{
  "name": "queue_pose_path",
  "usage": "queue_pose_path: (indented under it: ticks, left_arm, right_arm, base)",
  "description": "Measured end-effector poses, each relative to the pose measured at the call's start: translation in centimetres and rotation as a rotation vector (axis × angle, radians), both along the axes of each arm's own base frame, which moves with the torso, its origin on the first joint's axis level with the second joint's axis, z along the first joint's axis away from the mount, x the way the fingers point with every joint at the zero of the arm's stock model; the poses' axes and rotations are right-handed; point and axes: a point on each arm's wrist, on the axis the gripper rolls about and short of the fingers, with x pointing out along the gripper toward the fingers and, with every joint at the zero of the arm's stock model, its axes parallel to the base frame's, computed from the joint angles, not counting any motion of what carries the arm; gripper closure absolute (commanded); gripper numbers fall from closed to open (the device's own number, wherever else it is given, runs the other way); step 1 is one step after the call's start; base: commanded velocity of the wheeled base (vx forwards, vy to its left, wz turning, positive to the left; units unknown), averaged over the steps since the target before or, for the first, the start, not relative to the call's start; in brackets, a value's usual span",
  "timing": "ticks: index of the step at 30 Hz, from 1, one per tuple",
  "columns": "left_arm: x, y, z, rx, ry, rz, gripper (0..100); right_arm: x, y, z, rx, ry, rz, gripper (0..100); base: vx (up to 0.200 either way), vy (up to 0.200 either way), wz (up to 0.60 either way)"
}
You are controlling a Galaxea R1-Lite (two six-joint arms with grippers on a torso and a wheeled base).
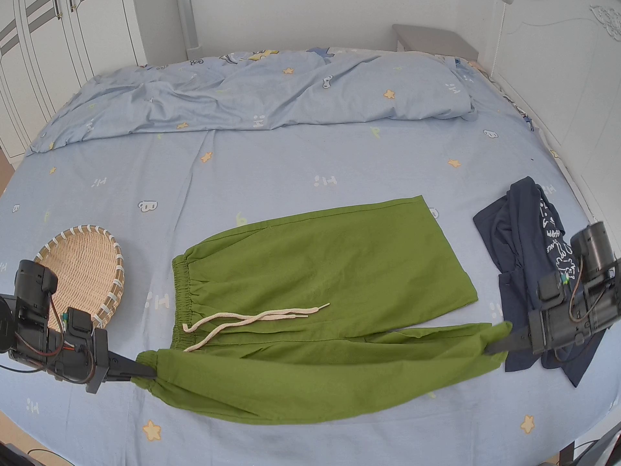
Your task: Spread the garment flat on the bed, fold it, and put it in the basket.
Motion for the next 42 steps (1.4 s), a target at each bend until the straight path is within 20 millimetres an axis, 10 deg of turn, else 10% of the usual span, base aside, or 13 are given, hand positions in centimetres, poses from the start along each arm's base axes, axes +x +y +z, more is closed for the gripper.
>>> queue_pose_path:
  ticks: [19, 42]
  left_arm:
    - [10.9, 0.2, 5.7, -0.035, -0.172, 0.033, 100]
    - [16.3, 1.6, 3.8, -0.031, -0.163, 0.055, 100]
  right_arm:
    - [6.7, 2.0, 9.6, 0.092, -0.249, -0.032, 100]
    - [15.8, 1.7, 10.1, 0.040, -0.385, -0.150, 100]
  base:
    - [0.000, 0.000, 0.00]
    - [0.000, 0.000, 0.00]
